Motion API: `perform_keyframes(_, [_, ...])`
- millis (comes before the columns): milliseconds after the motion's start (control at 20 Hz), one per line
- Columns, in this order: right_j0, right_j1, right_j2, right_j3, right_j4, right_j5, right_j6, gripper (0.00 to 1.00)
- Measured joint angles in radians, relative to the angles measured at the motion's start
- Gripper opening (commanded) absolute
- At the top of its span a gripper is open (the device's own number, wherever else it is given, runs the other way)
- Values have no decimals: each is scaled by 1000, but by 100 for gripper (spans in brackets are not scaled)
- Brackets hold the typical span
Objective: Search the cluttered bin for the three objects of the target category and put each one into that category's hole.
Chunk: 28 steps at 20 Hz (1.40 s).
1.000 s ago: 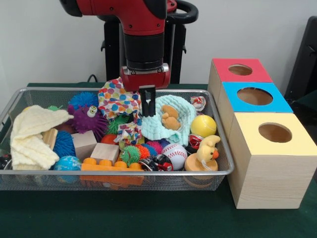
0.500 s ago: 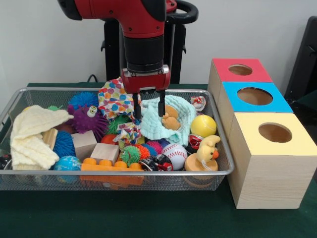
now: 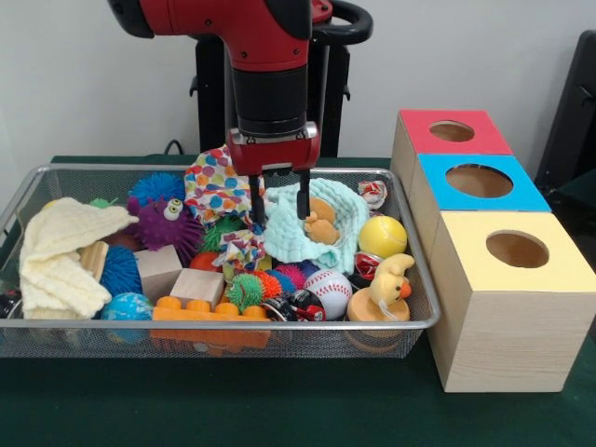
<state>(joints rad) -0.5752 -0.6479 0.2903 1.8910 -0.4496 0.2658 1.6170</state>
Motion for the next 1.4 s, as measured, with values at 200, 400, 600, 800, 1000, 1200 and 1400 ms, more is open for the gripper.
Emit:
perform_keyframes(200, [-2, -2, 0, 0, 0, 0, 0, 100])
perform_keyframes(400, [-6, -13, 3, 0, 0, 0, 0, 100])
perform_keyframes(600, [-15, -32, 10, 0, 0, 6, 0, 100])
perform_keyframes(800, [-25, -37, 16, 0, 0, 6, 0, 100])
perform_keyframes(1000, [-29, -36, 19, 0, 0, 6, 0, 100])
perform_keyframes(1200, [-29, -27, 19, 0, 0, 6, 0, 100])
perform_keyframes(1400, [-29, -5, 19, -1, -12, 6, 0, 100])
